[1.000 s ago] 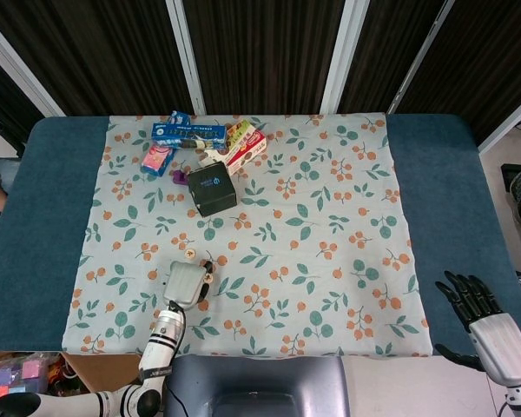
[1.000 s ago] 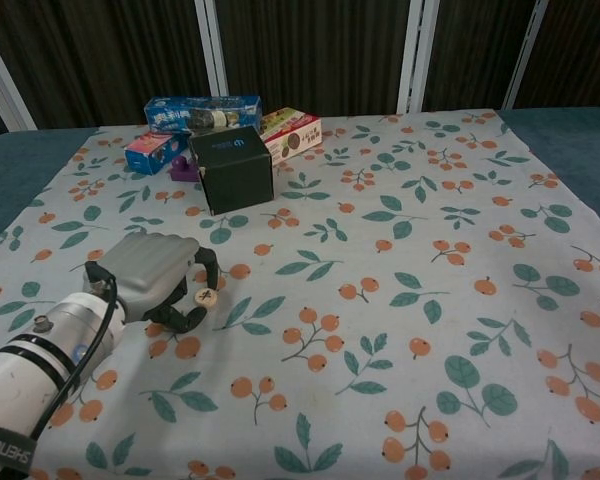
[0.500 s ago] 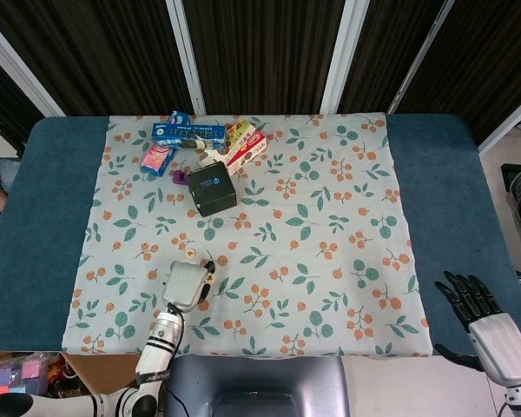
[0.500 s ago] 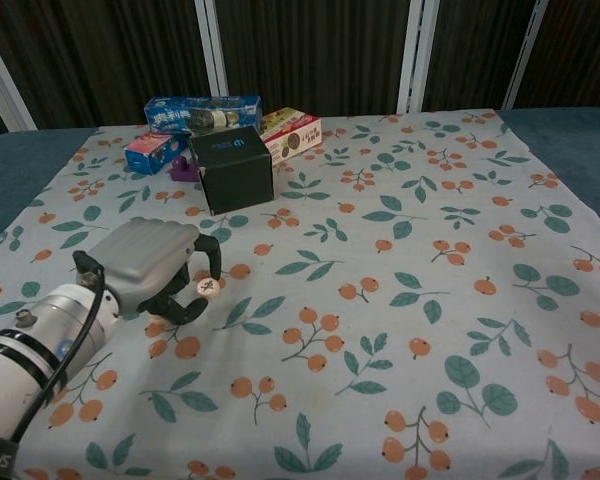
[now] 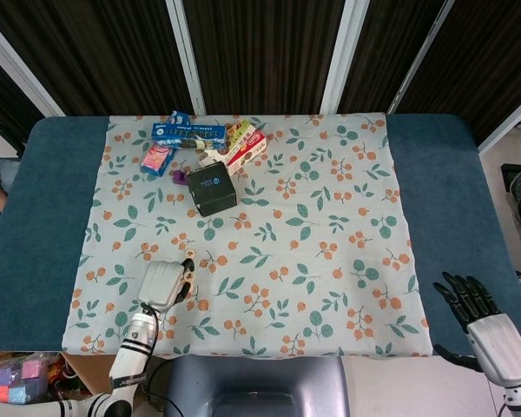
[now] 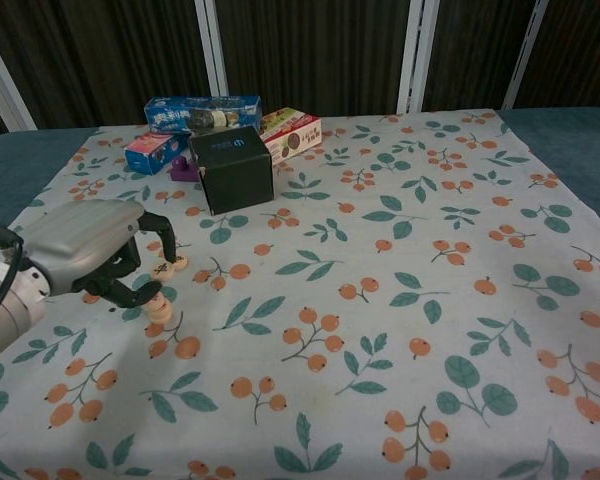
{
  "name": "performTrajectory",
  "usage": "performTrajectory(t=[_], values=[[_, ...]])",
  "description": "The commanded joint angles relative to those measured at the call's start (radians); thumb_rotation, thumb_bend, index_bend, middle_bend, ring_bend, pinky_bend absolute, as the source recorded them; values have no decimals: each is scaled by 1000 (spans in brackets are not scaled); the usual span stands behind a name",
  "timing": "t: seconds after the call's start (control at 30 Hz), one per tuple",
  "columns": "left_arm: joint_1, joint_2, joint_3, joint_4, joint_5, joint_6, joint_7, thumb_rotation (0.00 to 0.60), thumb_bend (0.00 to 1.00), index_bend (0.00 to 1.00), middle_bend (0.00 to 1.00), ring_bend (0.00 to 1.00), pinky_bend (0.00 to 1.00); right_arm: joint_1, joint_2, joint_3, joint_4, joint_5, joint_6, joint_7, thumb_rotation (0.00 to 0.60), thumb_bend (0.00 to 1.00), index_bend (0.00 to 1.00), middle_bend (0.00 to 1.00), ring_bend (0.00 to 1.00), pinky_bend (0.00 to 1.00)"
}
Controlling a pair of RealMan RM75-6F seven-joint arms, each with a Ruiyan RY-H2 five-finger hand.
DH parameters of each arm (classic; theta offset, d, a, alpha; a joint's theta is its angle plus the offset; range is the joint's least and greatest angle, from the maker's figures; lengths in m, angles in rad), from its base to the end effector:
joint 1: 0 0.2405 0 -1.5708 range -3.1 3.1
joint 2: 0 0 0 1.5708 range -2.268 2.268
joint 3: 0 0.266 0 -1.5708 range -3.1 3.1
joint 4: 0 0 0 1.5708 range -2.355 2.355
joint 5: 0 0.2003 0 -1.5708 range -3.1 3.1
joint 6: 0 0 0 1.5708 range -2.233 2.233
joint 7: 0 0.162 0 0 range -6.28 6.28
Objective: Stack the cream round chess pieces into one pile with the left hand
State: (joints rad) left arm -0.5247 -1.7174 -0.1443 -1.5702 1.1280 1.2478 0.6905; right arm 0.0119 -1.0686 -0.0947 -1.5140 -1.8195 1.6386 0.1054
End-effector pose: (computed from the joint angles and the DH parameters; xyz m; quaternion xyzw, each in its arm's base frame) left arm -0.1683 0.2980 -0.0346 -0.7021 -0.3621 -0.3483 0.5047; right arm -0.3049 -0.1415 0.1747 0.6774 -0.3431 0.4115 0.5041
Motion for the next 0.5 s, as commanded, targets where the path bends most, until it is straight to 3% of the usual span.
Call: performTrajectory(t=[0.03,0.5], values=[[6,7,10,6,1,-5,-15,600,391,508,1000,1000,1000,0,0,1,0,2,0,0,600,142,0,0,0,0],[11,15,35,23,2,-29,-47,600,392,483,1000,1000,1000,1,-2,1,-2,4,-4,-3,600,143,0,0,0,0]])
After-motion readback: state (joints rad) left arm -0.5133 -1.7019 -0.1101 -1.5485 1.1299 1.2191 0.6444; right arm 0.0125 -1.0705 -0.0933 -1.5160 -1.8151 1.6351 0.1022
